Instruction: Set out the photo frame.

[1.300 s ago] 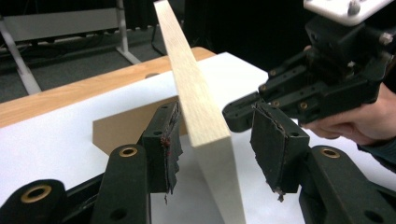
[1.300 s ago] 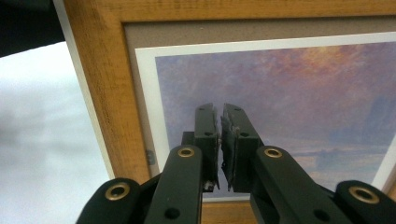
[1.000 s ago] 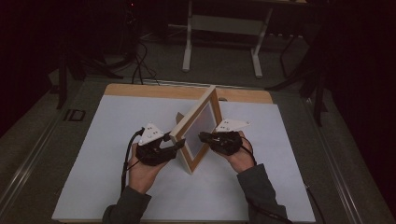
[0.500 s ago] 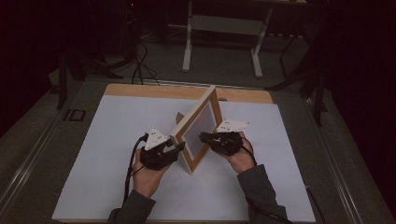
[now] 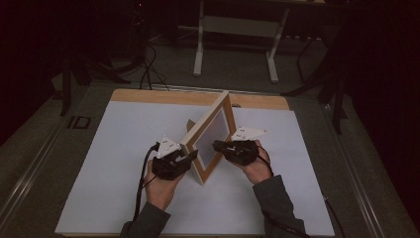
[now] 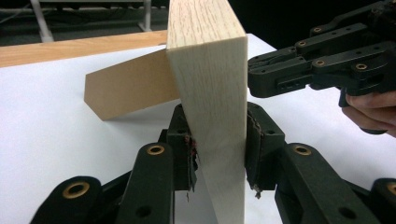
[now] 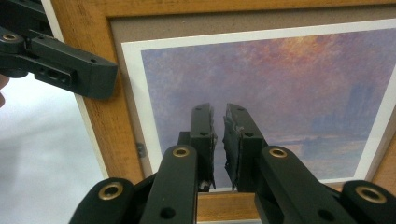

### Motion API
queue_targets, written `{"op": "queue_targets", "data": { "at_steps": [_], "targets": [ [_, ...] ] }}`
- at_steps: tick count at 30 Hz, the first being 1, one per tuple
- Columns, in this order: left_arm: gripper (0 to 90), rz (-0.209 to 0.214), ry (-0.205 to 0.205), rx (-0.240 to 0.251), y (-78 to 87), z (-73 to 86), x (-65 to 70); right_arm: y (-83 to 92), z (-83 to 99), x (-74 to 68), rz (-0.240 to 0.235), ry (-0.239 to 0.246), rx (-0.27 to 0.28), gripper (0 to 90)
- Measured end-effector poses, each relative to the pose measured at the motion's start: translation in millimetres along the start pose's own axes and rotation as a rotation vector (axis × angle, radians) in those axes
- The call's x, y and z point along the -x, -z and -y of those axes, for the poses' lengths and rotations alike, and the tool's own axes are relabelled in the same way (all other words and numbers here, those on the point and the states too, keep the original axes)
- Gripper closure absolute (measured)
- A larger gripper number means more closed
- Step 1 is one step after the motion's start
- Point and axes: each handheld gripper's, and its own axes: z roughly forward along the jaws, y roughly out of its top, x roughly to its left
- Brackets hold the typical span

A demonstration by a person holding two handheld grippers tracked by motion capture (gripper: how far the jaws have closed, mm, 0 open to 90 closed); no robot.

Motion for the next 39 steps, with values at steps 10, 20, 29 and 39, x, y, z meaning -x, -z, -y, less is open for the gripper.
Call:
{"op": "queue_targets", "data": {
  "at_steps": [10,20,29,39],
  "targets": [
    [70.0,0.067,0.004,-0.034,3.8,-3.7,-14.7,3.4,-0.7,1.9,0.006,-0.002,0.003,81.5],
    [70.3,0.136,-0.020,-0.057,10.4,-6.2,-38.1,2.8,0.2,4.2,0.016,-0.003,-0.001,81.4],
    [70.2,0.226,-0.057,-0.087,18.7,-8.3,-62.1,1.5,-0.2,7.9,0.026,-0.007,-0.008,81.3],
    [70.8,0.309,-0.085,-0.093,20.9,-9.2,-70.6,4.5,-2.4,9.7,0.065,0.006,-0.007,80.9]
  ]
}}
